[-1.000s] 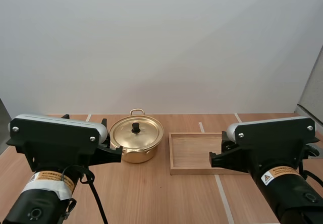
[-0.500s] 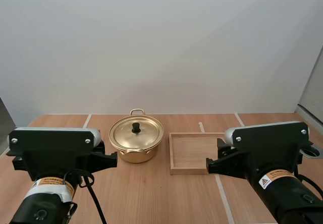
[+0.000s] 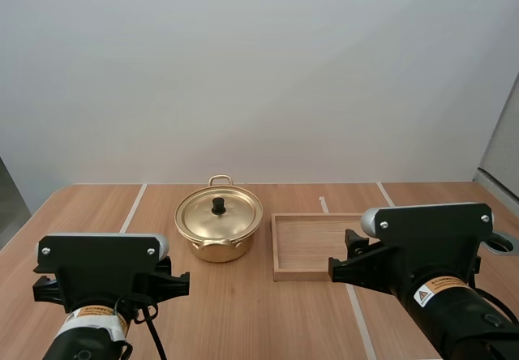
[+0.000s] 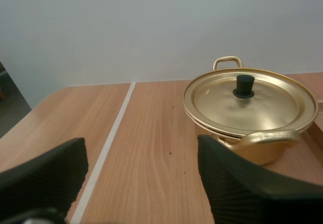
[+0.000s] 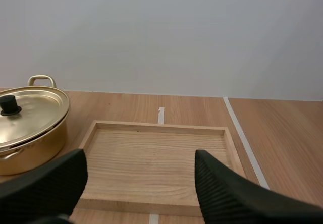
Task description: Open the pot, put the pineapple inside, and close it
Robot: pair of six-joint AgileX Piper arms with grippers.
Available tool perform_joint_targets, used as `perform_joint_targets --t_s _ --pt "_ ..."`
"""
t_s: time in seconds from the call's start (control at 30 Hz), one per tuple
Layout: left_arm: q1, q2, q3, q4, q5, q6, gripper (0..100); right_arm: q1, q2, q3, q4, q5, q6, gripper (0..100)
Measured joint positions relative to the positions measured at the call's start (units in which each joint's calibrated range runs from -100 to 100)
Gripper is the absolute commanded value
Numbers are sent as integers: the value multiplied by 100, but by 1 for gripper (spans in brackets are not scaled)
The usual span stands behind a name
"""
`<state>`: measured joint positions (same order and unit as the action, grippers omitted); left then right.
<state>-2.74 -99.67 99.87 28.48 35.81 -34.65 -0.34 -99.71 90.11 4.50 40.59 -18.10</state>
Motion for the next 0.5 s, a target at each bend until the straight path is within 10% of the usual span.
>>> perform_joint_targets --t_s 0.33,0.5 --pt "0 0 0 -191 -84 58 100 0 0 0 171 0 0 99" --pt "0 0 0 -964 -249 663 100 0 0 0 204 0 0 6"
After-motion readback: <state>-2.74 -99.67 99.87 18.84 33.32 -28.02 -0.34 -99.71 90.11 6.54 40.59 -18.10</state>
